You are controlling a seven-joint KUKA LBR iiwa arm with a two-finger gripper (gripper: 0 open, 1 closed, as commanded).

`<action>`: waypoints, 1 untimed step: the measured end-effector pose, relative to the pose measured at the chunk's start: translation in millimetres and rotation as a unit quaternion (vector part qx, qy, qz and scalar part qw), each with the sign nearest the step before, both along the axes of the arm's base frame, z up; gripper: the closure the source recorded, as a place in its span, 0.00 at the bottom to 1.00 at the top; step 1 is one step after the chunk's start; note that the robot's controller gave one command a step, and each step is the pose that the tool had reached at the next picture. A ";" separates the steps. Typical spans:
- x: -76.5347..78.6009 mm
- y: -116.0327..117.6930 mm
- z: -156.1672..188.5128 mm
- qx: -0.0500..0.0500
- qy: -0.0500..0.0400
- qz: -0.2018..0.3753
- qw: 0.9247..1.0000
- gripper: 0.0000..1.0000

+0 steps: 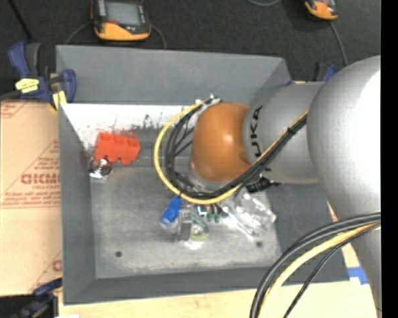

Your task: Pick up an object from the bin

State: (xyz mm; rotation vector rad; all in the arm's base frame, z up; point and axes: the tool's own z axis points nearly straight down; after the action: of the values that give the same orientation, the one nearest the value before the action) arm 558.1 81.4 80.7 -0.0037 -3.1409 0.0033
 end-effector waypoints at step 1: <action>1.2 2.3 1.2 0.002 -0.002 -0.001 1.000 1.00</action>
Offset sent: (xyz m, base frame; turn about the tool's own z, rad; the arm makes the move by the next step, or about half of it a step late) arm 0.0000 0.0000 0.0000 0.0000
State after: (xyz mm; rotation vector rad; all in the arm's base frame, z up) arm 559.3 83.7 81.8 -0.0077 -3.1441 -0.0030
